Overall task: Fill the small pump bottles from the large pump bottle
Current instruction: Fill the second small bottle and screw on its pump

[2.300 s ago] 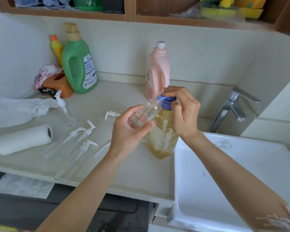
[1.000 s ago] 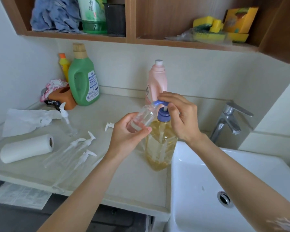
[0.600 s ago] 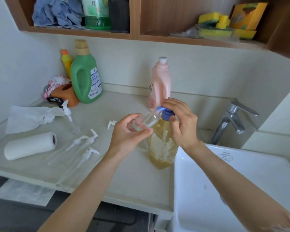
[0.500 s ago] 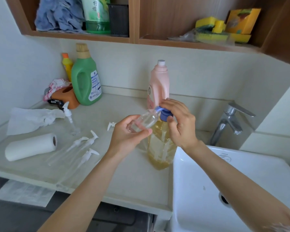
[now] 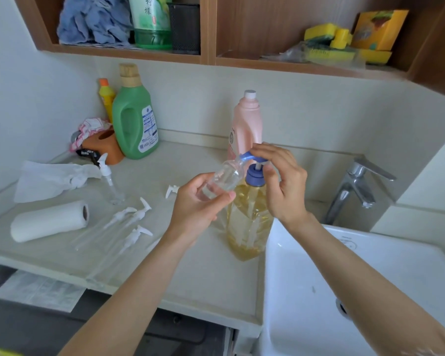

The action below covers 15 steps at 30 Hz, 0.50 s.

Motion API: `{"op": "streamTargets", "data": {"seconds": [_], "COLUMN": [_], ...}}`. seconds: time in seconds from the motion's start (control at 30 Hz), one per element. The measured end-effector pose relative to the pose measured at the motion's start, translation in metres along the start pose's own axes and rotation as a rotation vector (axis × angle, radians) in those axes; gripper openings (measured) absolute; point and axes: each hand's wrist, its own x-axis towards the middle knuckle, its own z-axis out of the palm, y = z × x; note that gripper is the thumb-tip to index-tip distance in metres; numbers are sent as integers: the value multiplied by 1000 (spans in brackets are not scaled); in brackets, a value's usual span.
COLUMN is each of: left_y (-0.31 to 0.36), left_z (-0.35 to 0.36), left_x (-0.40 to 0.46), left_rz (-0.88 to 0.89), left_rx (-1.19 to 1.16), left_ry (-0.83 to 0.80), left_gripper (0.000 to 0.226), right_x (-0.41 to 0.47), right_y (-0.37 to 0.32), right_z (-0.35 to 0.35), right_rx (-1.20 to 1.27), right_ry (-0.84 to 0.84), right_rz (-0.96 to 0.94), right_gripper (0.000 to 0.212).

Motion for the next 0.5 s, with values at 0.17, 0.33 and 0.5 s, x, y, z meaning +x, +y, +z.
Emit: {"op": "streamTargets", "data": {"seconds": [0.17,0.33,0.5], "left_y": [-4,-6,0], "left_z": [-6,-9,-12], "left_x": [3,0,-9], "left_rz": [-19,-70,-113], "left_rx": [6,13,-4], "left_ry": [24,-14,-93], "left_gripper": [47,42,32], "right_x": [-11,-14,-13], "right_y": [10,10,0], "right_z": [10,11,9], "right_rx": [47,84,41], "right_ry": [60,66,80], "right_rz": [26,59,67], "right_gripper": [37,37,35]}}
